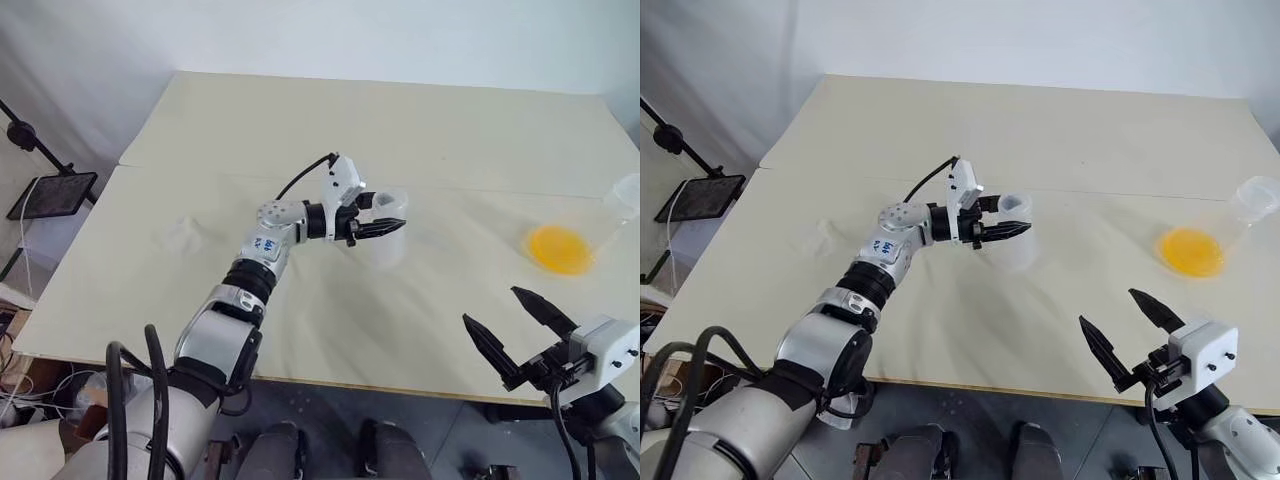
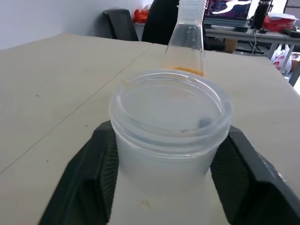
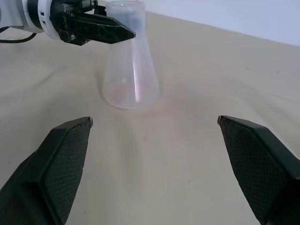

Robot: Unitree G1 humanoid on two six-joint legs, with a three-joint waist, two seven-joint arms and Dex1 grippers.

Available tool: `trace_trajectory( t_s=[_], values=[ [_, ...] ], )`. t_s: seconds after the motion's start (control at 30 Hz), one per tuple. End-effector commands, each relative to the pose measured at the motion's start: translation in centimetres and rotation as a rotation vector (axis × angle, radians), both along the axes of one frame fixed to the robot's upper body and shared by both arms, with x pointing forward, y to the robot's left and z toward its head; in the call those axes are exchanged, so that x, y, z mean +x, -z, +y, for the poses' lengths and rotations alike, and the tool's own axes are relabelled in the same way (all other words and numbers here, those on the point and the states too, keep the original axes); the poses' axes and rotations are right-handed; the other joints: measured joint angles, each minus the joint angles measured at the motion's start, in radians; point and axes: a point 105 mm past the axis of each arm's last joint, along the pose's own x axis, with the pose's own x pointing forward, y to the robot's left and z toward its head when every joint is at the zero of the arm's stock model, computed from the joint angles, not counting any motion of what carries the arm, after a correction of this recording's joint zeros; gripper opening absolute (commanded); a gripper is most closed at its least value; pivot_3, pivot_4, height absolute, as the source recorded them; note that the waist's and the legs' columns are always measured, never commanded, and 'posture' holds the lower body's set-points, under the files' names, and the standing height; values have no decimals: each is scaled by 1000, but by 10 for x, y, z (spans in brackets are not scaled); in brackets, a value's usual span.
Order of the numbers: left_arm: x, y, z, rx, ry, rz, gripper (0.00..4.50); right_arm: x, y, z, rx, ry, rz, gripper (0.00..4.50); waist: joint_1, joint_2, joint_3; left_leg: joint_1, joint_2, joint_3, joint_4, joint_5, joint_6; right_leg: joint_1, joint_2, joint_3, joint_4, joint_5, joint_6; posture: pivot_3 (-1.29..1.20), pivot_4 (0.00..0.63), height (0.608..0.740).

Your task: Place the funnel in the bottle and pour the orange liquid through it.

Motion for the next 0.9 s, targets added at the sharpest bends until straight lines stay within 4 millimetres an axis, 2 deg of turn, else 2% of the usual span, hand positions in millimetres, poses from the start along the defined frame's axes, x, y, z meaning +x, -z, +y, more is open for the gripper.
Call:
trace_trajectory(
  t_s=[0.03,0.1,0.2,0.37,0.5,0.63,0.7,0.8,0.9],
  values=[
    [-1,-12,-5,-12,12,-49,3881,-3,-10,6,-11,-13,-51,4500,-1,0,0,0,0,0,0,0,0,0,0,0,0,0,0,0,150,740],
    [-3,-13,-5,-26,35,-48,4473,-1,-10,8,-8,-21,-55,4500,-1,0,0,0,0,0,0,0,0,0,0,0,0,0,0,0,150,740],
    [-10,-20,3,-55,100,-68,4473,2,-11,10,-5,-38,-62,4500,-3,0,0,0,0,0,0,0,0,0,0,0,0,0,0,0,150,740],
    [-15,-27,30,-59,141,-102,4473,7,-11,10,-11,-60,-64,4500,-7,0,0,0,0,0,0,0,0,0,0,0,1,0,0,0,150,740],
    [-14,-33,67,-65,109,-165,4473,14,-13,13,-14,-98,-69,4500,-17,0,0,0,0,0,0,0,0,0,0,0,1,0,0,0,150,740],
    [-8,-44,118,-91,-24,-206,4473,26,-15,21,-15,-168,-70,4500,-27,0,0,0,1,-1,1,0,0,0,0,-1,2,0,0,0,150,740],
    [-8,-49,135,-101,-72,-207,4473,31,-16,24,-13,-197,-71,4500,-28,0,0,0,1,-2,1,0,0,0,0,-1,3,0,0,0,150,740],
    [-15,-56,160,-113,-125,-230,4473,39,-19,30,-16,-244,-76,4500,-25,0,0,0,0,-4,1,0,0,0,-1,-1,5,0,0,0,150,740],
    [-31,-57,199,-128,-234,-235,4473,48,-25,40,-12,-325,-90,4500,-31,0,0,0,0,-5,2,0,0,0,-1,-1,5,0,0,0,150,740]
  ],
)
